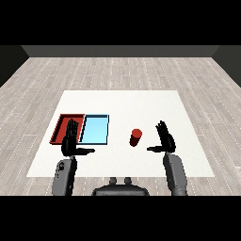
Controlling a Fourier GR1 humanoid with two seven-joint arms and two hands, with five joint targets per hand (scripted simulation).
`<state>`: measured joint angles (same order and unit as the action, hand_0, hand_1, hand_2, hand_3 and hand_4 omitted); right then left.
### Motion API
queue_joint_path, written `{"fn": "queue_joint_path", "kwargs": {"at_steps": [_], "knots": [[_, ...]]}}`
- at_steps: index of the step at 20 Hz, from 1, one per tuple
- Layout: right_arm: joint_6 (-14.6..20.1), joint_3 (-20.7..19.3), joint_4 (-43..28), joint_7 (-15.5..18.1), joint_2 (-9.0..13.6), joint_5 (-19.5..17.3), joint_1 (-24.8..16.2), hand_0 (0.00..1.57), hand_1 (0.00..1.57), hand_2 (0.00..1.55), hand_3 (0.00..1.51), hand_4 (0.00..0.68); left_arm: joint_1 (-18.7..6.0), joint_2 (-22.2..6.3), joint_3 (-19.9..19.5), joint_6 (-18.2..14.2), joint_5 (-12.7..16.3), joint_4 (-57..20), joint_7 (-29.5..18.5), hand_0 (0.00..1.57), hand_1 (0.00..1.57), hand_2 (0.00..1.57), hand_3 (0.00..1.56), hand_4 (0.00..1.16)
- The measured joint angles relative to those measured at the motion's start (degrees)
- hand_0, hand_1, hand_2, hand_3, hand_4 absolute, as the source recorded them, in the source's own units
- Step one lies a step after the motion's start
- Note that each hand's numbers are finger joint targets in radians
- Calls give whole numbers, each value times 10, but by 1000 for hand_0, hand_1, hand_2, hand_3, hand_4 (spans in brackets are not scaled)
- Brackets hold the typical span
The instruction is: Pick the red can and put it in the red box
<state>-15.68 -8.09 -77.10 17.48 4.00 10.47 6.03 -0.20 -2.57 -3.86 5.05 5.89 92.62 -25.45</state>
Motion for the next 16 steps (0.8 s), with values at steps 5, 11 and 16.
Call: {"fn": "queue_joint_path", "kwargs": {"at_steps": [5,11,16], "knots": [[14,16,19,10,-17,-6,4,0,0,0,0,0,17,10,10,-9,-11,8,-11,0,0,0,0,0],[27,33,52,25,-32,-5,10,0,0,0,0,0,10,3,2,1,3,6,-2,0,0,0,0,0],[44,55,80,41,-37,10,20,0,0,0,0,0,-2,1,-2,5,6,-13,-10,0,0,0,0,0]]}}
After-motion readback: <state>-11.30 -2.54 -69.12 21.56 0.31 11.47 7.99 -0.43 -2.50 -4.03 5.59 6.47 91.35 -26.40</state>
